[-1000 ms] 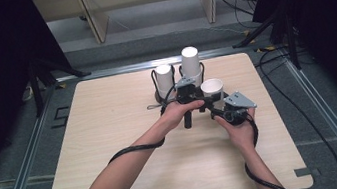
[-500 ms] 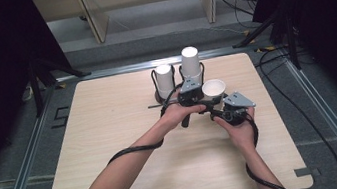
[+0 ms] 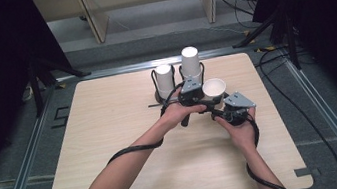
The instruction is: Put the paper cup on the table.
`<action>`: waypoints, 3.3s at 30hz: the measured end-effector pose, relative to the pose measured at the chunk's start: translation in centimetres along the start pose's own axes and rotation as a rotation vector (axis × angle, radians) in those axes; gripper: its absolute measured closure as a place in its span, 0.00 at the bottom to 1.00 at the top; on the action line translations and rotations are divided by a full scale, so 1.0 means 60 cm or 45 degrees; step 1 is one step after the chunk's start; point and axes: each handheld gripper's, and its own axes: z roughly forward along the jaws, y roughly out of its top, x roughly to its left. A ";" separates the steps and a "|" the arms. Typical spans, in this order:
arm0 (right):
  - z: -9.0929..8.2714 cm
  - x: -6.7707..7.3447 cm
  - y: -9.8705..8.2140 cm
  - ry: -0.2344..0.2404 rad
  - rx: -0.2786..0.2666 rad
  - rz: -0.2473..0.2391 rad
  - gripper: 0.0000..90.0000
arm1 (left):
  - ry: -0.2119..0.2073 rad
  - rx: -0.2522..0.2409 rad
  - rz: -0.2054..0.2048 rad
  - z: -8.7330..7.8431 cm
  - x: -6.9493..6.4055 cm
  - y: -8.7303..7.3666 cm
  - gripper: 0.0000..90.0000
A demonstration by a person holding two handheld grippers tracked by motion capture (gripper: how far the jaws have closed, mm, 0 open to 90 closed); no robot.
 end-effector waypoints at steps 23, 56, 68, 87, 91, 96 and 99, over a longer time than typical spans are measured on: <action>-0.002 0.004 0.008 -0.026 -0.036 0.001 0.38 | -0.036 -0.021 -0.039 -0.003 0.002 0.008 0.20; 0.088 -0.081 0.009 -0.211 0.232 0.059 0.38 | 0.264 0.032 0.047 -0.249 0.054 -0.094 0.15; 0.112 -0.084 0.005 -0.218 0.326 0.071 0.37 | 0.375 -0.004 -0.074 -0.347 0.067 -0.173 0.15; 0.114 -0.088 0.005 -0.179 0.413 0.102 0.34 | 0.423 -0.014 -0.097 -0.372 0.063 -0.212 0.15; 0.112 -0.089 0.002 -0.172 0.414 0.123 0.25 | 0.433 -0.030 -0.120 -0.376 0.063 -0.221 0.15; 0.096 -0.085 0.002 -0.147 0.406 0.133 0.18 | 0.453 -0.058 -0.113 -0.384 0.064 -0.228 0.15; 0.083 -0.078 -0.001 -0.146 0.399 0.130 0.17 | 0.474 -0.065 -0.113 -0.392 0.063 -0.231 0.15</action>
